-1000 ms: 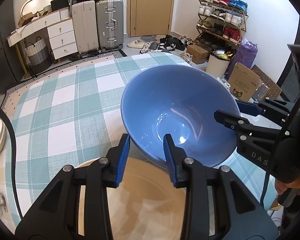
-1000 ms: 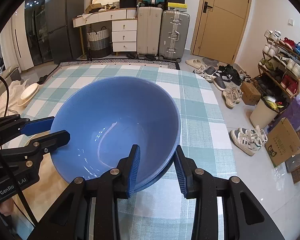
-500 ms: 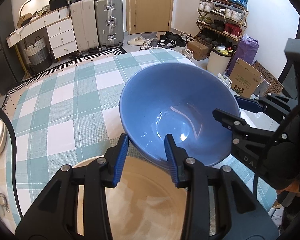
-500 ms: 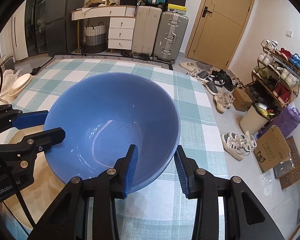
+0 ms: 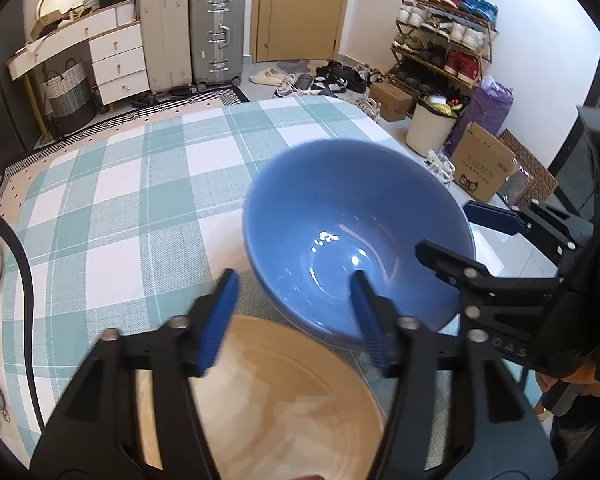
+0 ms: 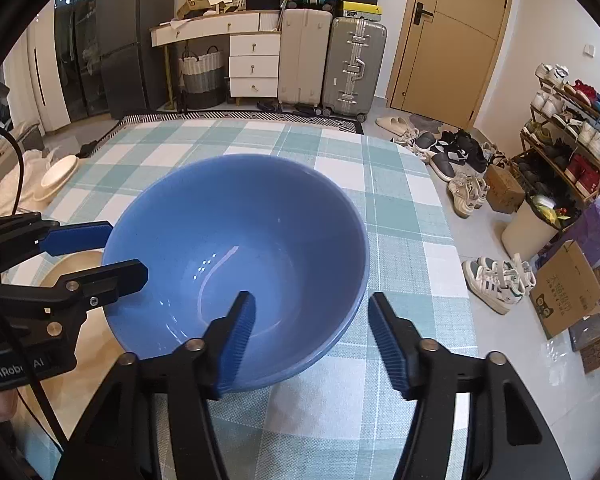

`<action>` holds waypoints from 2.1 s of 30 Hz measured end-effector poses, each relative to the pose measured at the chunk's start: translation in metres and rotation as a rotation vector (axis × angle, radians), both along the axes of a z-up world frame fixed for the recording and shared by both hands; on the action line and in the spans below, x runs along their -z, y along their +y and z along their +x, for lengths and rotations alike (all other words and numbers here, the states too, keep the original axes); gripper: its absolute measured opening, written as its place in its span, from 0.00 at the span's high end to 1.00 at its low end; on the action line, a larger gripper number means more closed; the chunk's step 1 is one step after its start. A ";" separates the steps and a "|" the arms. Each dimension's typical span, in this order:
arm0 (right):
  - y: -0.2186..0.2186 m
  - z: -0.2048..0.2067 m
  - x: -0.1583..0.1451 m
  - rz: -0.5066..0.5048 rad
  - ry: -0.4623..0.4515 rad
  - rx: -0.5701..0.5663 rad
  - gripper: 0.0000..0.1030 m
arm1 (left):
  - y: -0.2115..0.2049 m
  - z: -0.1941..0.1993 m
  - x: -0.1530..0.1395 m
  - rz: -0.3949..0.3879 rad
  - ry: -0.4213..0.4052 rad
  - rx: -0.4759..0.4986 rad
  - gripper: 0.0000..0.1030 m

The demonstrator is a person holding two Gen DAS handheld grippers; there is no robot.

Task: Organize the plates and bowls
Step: 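Lower the bowl into the nested blue bowls and open both grippers, then close the left gripper on the bowl stack rim while the right gripper grips it too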

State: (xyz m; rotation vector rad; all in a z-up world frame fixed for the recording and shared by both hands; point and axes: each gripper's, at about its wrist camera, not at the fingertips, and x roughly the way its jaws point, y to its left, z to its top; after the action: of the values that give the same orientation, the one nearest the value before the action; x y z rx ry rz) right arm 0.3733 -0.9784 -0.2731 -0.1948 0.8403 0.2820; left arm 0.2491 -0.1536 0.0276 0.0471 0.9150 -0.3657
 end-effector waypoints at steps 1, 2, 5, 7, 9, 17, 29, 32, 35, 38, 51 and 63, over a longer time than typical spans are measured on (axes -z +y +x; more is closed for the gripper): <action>-0.002 0.000 -0.002 0.011 -0.005 -0.001 0.31 | 0.003 0.002 -0.002 -0.011 -0.005 -0.004 0.35; -0.004 0.000 -0.005 0.019 -0.012 0.000 0.27 | 0.006 0.004 -0.005 -0.019 -0.005 -0.006 0.33; -0.007 0.001 -0.011 0.035 -0.023 0.002 0.24 | 0.013 0.010 -0.011 -0.052 -0.007 -0.013 0.28; -0.012 0.002 -0.014 0.063 -0.021 0.005 0.19 | 0.018 0.015 -0.013 -0.065 -0.013 -0.019 0.27; -0.017 0.002 -0.017 0.101 -0.016 0.011 0.15 | 0.020 0.018 -0.015 -0.071 -0.020 -0.026 0.25; -0.031 0.011 -0.006 0.219 0.015 0.013 0.07 | 0.019 0.032 0.002 -0.106 0.013 -0.032 0.21; -0.040 0.019 0.019 0.361 0.058 0.005 0.04 | 0.015 0.045 0.029 -0.163 0.055 -0.036 0.02; -0.042 0.020 0.025 0.389 0.066 0.009 0.04 | 0.015 0.045 0.032 -0.171 0.060 -0.039 0.02; -0.045 0.021 0.031 0.434 0.091 0.005 0.04 | 0.015 0.047 0.036 -0.187 0.073 -0.044 0.03; -0.045 0.021 0.034 0.458 0.101 -0.003 0.07 | 0.013 0.049 0.042 -0.188 0.095 -0.037 0.13; -0.036 0.019 0.036 0.437 0.081 -0.035 0.45 | 0.002 0.050 0.053 -0.149 0.112 0.008 0.59; -0.036 0.016 0.031 0.389 0.042 -0.029 0.49 | 0.003 0.046 0.050 -0.114 0.088 0.006 0.67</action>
State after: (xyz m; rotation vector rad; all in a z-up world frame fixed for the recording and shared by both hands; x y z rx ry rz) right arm 0.3890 -1.0148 -0.3043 0.1631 0.8085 0.4710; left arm 0.2955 -0.1504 -0.0223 -0.0712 0.9796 -0.4273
